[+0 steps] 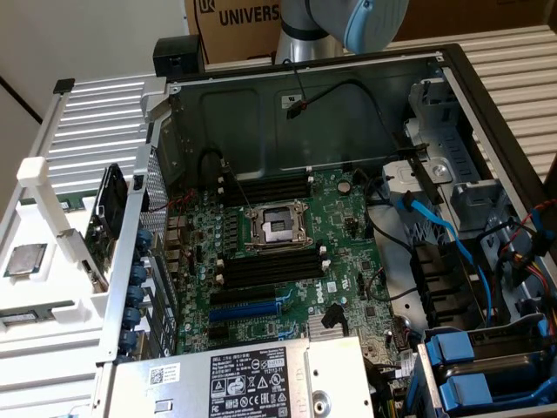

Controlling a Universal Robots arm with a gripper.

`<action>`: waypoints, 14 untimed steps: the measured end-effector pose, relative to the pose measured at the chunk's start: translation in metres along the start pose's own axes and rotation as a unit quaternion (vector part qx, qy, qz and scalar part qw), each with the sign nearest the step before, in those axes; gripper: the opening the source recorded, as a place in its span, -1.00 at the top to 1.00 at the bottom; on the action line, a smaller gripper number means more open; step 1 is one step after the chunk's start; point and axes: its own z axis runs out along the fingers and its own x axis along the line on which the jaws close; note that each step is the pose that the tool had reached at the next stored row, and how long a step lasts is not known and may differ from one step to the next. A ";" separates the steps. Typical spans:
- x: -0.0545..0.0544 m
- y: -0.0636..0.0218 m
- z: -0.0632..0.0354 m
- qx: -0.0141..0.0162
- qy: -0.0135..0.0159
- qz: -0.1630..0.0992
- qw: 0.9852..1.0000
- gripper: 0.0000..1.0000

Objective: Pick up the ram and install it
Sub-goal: 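Pick up the ram and move it above insertion slot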

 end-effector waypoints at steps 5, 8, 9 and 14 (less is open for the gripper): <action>0.003 0.0013 0.0023 -0.002 0.001 -0.014 1.000 -0.98; 0.004 0.0013 0.0040 -0.002 0.001 -0.022 1.000 -0.98; 0.005 0.0013 0.0045 -0.003 0.001 -0.027 1.000 -0.98; 0.005 0.0014 0.0063 -0.008 0.004 -0.069 0.998 -0.98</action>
